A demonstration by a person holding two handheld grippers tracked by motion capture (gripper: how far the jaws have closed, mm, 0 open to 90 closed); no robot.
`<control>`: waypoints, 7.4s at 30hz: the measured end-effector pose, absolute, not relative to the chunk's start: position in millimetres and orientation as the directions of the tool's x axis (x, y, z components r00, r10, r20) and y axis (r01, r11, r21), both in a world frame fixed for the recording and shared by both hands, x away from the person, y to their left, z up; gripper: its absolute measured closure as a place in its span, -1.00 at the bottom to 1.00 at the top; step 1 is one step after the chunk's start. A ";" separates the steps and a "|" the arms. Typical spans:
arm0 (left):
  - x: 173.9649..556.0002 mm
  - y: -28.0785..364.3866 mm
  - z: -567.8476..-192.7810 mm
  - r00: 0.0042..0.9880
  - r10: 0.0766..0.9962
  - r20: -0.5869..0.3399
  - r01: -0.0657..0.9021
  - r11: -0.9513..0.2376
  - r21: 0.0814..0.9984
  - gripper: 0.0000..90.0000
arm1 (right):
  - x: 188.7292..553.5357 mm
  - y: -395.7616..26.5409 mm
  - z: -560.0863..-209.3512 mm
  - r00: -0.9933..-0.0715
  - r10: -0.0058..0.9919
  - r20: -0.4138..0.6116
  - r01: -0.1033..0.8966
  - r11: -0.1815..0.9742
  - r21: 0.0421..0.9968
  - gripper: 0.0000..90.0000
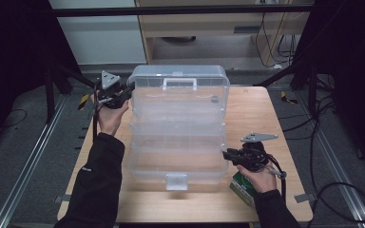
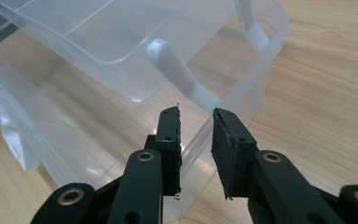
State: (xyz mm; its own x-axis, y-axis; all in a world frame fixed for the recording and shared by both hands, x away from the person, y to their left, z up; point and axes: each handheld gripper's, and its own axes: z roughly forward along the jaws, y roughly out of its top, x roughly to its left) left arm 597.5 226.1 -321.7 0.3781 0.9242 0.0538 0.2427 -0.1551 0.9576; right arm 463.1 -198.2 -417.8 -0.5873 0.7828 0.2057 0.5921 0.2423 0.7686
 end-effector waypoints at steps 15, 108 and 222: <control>611.2 222.7 -321.6 0.369 0.926 0.076 0.264 -0.183 0.947 0.72 | 463.9 -198.1 -417.6 -0.594 0.780 0.196 0.586 0.253 0.769 0.60; 588.9 291.7 -372.2 0.334 0.942 -0.023 0.430 -0.131 0.893 0.35 | 465.1 -198.8 -415.7 -0.596 0.779 0.195 0.601 0.271 0.752 0.61; 466.8 248.0 -427.1 0.607 0.791 0.077 0.424 -0.404 0.810 0.30 | 447.8 -206.8 -424.8 -0.637 0.769 0.049 0.761 0.618 0.200 -0.64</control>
